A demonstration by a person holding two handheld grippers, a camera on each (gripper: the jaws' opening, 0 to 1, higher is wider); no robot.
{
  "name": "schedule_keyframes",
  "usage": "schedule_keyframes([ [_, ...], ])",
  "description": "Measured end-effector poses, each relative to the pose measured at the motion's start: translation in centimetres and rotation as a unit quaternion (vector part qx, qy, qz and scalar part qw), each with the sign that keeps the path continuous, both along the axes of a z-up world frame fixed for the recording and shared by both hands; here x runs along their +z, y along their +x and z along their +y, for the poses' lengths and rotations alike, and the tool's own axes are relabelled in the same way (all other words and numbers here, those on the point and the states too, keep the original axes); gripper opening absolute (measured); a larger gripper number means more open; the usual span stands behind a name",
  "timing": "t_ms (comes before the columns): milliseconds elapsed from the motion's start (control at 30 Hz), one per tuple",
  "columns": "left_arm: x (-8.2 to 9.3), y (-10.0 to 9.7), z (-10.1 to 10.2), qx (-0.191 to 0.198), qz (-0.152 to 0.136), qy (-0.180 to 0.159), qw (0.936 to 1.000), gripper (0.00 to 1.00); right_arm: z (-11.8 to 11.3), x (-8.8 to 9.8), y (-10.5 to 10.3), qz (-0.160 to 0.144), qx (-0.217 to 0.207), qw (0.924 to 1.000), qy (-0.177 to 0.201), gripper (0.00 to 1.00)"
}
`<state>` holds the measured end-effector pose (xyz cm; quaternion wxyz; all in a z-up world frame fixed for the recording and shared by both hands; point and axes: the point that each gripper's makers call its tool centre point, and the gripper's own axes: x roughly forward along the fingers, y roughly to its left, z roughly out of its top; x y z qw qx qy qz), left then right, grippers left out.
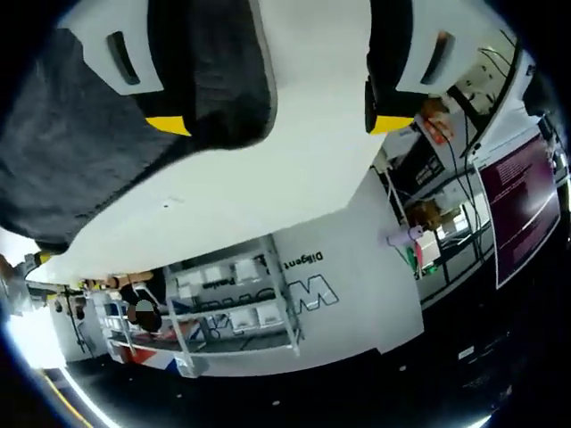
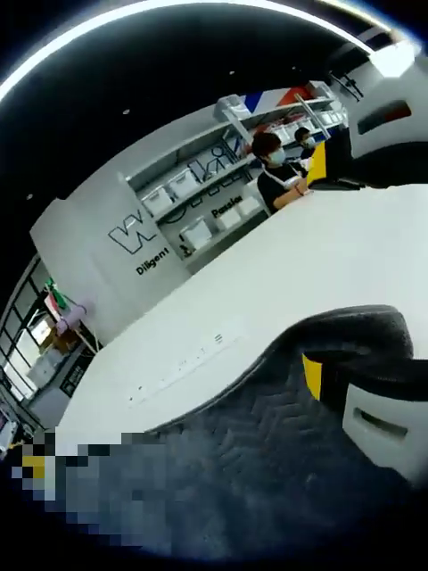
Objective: Fold the towel on the table until its edges align and the towel forms a compact rectangular stack.
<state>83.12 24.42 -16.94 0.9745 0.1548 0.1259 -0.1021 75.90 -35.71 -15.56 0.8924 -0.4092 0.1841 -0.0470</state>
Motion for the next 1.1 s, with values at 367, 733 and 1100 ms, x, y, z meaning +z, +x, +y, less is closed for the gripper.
schedule_keyframes([
  [367, -0.3, -4.3, -0.2, -0.043, 0.042, 0.001, 0.9982, 0.95, -1.8, -1.2, -4.7, 0.033, -0.01, 0.9949, 0.095, 0.99],
  [733, -0.3, -10.3, -0.1, -0.088, 0.069, -0.027, 0.9934, 0.99, 0.3, -3.2, -11.1, 0.064, 0.031, 0.986, 0.151, 0.99],
  [1100, -1.2, -14.7, 1.7, -0.099, 0.087, -0.052, 0.9899, 0.99, 1.4, -5.0, -17.1, 0.076, 0.051, 0.9771, 0.192, 0.99],
])
